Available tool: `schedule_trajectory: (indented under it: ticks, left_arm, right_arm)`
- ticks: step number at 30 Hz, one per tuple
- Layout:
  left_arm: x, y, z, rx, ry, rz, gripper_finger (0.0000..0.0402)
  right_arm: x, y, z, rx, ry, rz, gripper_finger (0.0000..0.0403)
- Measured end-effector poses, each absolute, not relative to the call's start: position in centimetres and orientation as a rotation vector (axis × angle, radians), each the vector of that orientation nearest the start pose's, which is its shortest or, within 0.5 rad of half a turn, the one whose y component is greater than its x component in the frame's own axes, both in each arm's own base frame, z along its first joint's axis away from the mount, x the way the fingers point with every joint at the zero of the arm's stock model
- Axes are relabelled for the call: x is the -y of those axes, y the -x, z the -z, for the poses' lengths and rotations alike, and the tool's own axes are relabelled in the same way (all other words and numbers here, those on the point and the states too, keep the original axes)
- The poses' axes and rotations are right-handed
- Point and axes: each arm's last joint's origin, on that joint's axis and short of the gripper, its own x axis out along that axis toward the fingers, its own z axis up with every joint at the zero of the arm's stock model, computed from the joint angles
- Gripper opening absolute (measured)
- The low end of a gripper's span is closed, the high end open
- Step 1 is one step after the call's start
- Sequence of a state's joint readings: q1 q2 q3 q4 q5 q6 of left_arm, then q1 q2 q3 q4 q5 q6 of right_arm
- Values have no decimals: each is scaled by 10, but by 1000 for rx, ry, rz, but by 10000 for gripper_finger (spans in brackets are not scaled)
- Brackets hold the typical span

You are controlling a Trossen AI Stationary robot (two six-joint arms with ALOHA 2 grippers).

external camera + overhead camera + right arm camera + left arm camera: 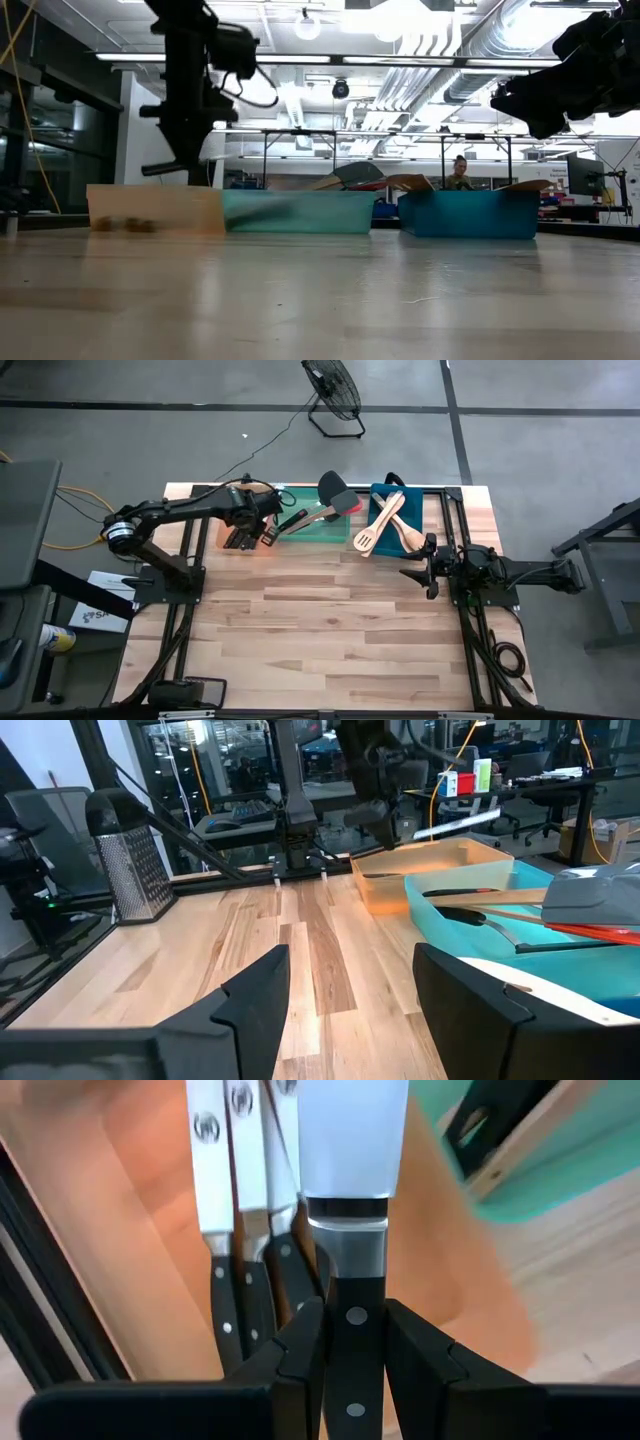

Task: Pick & Place Kitchen Items
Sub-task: Put the black knife into the orange bin

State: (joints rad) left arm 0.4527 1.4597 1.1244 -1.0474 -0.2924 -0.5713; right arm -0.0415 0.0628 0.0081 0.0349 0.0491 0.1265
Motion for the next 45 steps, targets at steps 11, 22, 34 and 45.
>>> schedule_trajectory:
  ticks: [11, 22, 34, 45]
  left_arm:
    - [-138, -219, -230, -1189, 595, -1023, 73]
    - [-145, -215, -229, -1213, 576, -1020, 73]
    - [-151, -194, -189, -1249, 627, -1038, 73]
    - [-160, -186, -187, -1253, 673, -1010, 74]
  right_arm:
    - [6, -101, -165, -14, -126, 92, 205]
    - [6, -101, -165, -14, -126, 92, 205]
    - [6, -101, -165, -14, -126, 92, 205]
    - [6, -101, -165, -15, -126, 92, 205]
